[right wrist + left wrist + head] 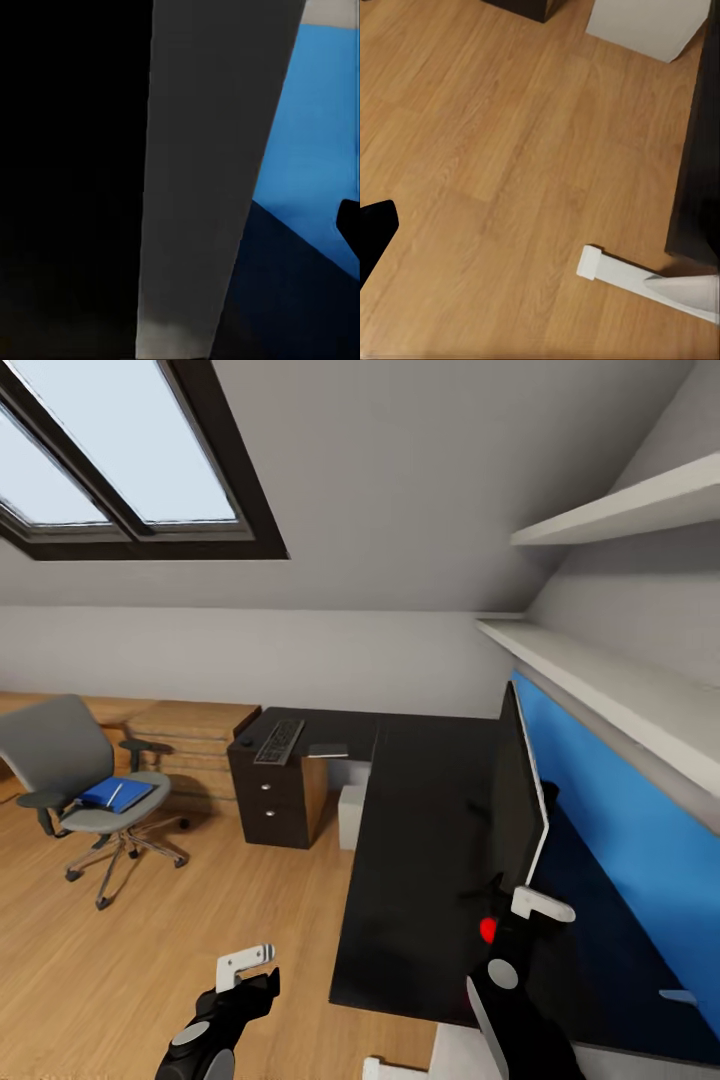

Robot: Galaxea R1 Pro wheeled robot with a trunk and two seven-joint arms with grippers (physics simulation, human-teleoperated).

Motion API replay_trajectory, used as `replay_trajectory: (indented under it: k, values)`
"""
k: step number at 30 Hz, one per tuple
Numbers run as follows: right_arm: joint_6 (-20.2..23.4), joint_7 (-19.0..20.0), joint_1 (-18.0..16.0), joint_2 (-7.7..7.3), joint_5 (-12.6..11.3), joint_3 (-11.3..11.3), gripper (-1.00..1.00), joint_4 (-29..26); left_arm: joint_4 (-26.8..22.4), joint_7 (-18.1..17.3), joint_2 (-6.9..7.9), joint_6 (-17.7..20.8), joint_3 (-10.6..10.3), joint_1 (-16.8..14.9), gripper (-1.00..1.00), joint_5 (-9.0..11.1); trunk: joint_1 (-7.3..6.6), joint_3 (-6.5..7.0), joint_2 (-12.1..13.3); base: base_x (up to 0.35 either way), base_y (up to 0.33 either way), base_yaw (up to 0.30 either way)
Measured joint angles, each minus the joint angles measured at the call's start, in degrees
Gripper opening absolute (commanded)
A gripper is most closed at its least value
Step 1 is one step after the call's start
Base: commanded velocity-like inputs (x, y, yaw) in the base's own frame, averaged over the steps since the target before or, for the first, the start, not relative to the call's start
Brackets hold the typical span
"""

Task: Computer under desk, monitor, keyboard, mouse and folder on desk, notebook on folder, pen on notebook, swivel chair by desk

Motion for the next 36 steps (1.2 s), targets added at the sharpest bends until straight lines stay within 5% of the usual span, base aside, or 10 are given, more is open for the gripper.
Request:
replay_trajectory:
  k: [9, 36]
  values:
    - [0.0, 0.0, 0.0, 0.02, 0.2, 0.1, 1.00, 0.0, 0.0, 0.0, -0.01, -0.2, 0.1, 0.0, 1.00, 0.0, -0.01, 0.00, 0.0, -0.020, -0.201, 0.000]
    - [-0.5, 0.1, 0.0, -0.02, -0.1, 0.1, 1.00, 0.0, 0.0, -0.1, -0.01, 0.0, 0.1, 0.0, 1.00, 0.0, -0.01, 0.00, 0.0, 0.000, -0.005, 0.000]
